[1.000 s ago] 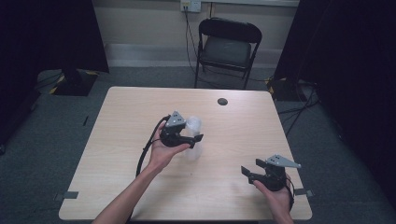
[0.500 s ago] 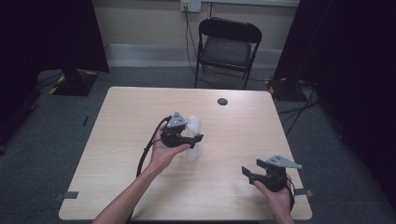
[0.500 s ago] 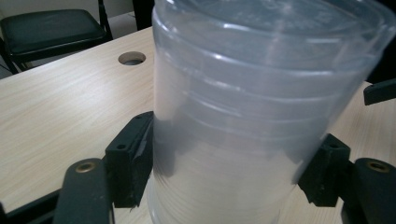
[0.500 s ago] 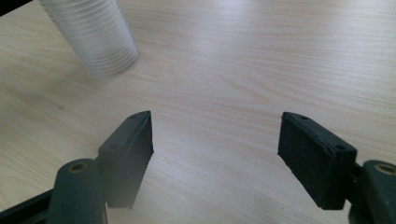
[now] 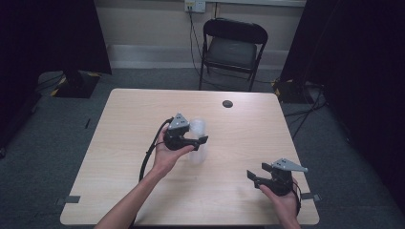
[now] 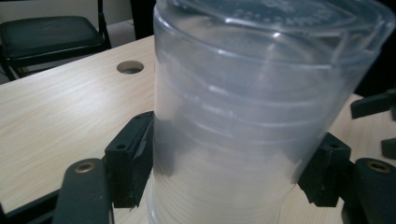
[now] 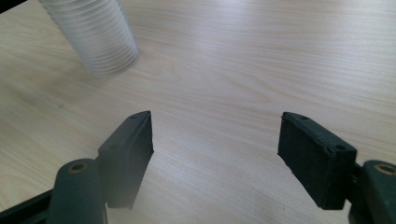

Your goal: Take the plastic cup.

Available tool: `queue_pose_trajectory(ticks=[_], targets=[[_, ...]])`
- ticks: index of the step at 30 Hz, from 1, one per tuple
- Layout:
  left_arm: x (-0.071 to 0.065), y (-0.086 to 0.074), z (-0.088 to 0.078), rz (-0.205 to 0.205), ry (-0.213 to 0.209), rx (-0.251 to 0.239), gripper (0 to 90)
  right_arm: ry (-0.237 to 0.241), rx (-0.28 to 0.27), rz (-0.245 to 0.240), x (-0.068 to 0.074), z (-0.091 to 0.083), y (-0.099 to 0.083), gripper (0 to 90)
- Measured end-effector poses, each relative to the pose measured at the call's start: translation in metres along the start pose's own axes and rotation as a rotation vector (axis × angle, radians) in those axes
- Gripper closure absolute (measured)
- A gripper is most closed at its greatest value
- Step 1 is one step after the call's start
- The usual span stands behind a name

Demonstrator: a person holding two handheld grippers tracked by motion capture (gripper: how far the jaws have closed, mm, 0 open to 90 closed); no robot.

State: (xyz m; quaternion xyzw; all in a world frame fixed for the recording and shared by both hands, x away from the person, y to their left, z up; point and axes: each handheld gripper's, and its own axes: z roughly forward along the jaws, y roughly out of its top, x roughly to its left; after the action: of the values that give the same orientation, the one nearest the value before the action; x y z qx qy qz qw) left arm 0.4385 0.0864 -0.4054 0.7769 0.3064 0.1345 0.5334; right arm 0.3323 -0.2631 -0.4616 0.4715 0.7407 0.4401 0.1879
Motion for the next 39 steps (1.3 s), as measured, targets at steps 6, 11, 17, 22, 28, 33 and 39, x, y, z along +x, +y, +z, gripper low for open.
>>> queue_pose_trajectory(ticks=[6,11,17,22,28,33,39], targets=[[-0.001,0.006,-0.006,-0.002,0.010,-0.015,31.3,-0.002,0.008,0.002,0.000,0.002,0.000,26.6],[-0.004,0.011,-0.011,0.018,0.021,-0.024,31.3,-0.001,0.008,-0.001,0.001,0.002,0.000,26.6],[-0.003,0.017,-0.012,0.010,0.017,-0.037,31.8,-0.002,0.011,0.001,0.000,0.003,0.001,26.6],[-0.006,0.024,-0.012,0.021,0.014,-0.041,32.4,0.001,0.009,0.001,0.000,0.003,0.000,26.5],[-0.009,0.030,-0.011,0.019,0.035,-0.049,32.5,0.008,0.010,0.004,0.001,0.003,0.000,26.4],[-0.008,0.032,-0.013,0.002,0.039,-0.055,32.9,0.011,0.014,0.002,0.001,0.004,0.001,26.3],[-0.011,0.044,-0.020,0.012,0.027,-0.074,33.2,0.013,0.016,0.005,0.001,0.005,0.001,26.3]])
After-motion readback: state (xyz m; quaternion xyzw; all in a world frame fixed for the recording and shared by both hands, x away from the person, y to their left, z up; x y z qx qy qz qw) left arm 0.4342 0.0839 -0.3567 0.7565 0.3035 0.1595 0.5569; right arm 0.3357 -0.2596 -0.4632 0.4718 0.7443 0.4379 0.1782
